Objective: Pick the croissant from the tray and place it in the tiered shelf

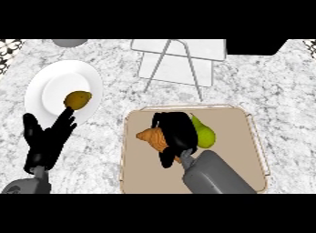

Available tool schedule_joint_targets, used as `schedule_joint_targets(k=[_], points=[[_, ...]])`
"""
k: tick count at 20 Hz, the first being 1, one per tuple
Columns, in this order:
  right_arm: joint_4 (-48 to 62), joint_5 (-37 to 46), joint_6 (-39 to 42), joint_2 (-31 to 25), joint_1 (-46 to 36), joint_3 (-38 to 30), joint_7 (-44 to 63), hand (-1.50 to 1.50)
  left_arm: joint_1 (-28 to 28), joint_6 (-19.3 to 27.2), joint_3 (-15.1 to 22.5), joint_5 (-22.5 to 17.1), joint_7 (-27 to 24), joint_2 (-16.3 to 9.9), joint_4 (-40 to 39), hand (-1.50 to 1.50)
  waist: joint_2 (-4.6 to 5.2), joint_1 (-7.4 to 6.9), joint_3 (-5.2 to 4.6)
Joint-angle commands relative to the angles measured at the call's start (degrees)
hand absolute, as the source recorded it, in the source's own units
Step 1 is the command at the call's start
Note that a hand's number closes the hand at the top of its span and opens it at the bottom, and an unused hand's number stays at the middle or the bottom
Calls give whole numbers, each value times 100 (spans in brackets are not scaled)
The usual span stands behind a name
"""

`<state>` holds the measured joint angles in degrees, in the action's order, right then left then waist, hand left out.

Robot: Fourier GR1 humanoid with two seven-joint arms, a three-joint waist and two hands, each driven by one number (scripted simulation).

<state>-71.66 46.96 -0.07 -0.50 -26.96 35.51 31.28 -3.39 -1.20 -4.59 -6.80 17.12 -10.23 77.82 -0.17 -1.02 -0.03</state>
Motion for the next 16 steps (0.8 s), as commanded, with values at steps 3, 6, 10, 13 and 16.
schedule_joint_targets(k=[3, 6, 10, 13, 16], points=[[-391, -1372, -1196, 49, -843, 555, 2053, 150, -148, 16, 154, 83, -23, 161, -169, 0, 51, -258, 3], [-732, -1055, -1734, 49, -1679, 1095, 3049, 150, -176, -167, -32, -80, 63, -64, -159, 0, 13, -215, -4], [-1074, -648, -1727, 49, -2779, 914, 4103, 150, -75, 112, 125, 167, 18, 130, -156, 0, -24, -86, -6], [-1280, -290, -1578, 48, -3390, 691, 4756, 150, 80, 103, 108, 141, 31, 114, -24, 0, -69, -68, -10], [-1336, -330, -1045, 47, -3912, 259, 5084, 150, 71, 54, 37, 109, -9, 44, -53, 0, -60, 2, -10]])
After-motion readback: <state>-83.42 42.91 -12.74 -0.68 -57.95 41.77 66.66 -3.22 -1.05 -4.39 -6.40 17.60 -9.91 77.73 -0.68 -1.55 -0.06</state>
